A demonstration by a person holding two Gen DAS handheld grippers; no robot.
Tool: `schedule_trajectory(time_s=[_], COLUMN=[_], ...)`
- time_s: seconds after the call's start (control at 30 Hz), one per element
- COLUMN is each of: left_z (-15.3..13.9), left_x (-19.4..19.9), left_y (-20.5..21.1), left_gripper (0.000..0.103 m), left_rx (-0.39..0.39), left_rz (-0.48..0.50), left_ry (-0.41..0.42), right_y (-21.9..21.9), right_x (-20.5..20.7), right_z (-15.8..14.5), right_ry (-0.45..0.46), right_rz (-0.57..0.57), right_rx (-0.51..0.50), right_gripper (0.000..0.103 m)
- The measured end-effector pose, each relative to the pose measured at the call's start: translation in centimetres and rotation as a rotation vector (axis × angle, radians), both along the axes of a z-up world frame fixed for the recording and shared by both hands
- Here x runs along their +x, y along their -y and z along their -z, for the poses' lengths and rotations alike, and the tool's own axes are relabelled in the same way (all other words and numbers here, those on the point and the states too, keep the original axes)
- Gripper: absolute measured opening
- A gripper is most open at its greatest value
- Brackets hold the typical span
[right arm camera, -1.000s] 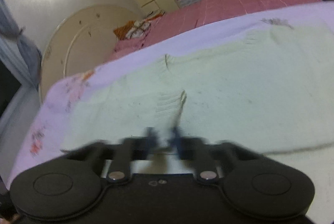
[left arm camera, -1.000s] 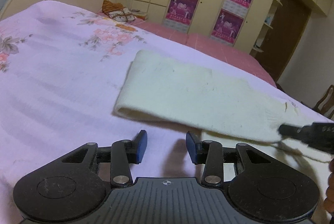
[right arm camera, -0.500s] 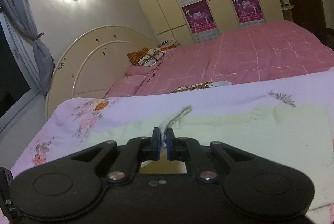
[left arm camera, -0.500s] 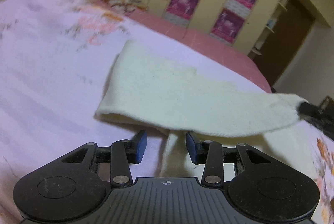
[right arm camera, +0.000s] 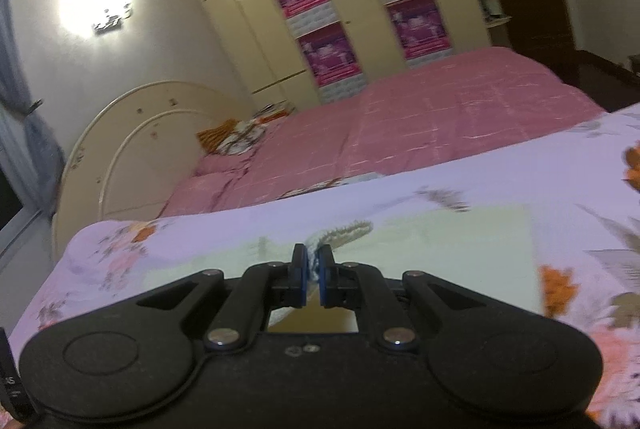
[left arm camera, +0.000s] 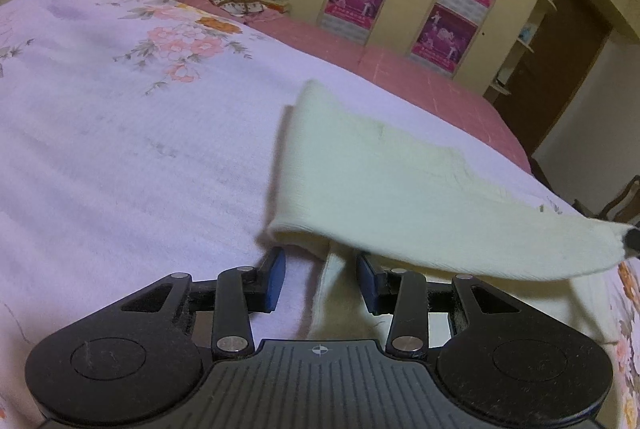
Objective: Fold small clothes
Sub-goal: 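Grasp the sweater edge with the right gripper and fold it over the body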
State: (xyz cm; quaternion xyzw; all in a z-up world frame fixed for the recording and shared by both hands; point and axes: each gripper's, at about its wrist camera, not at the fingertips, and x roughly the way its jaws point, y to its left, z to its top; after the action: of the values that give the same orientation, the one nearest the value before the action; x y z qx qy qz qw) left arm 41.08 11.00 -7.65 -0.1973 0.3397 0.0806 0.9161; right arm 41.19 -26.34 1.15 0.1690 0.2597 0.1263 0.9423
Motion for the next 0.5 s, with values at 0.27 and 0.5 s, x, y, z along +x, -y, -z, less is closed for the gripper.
schedule_trajectory(time_s=[0.27, 0.5], left_z=[-0.1, 0.0], left_x=[0.2, 0.4], left_y=[0.1, -0.2], left_gripper=[0.040, 0.040], left_rx=[0.009, 0.012], left_rz=[0.009, 0.020], left_ry=[-0.003, -0.004], right_y=[2.3, 3.7], right_x=[-1.4, -2.4], right_z=[1.3, 2.0], right_ry=[-0.033, -0.048], right_rz=[0.050, 0.089], right_rx=[-0.031, -0.024], right_gripper=[0.006, 0.006])
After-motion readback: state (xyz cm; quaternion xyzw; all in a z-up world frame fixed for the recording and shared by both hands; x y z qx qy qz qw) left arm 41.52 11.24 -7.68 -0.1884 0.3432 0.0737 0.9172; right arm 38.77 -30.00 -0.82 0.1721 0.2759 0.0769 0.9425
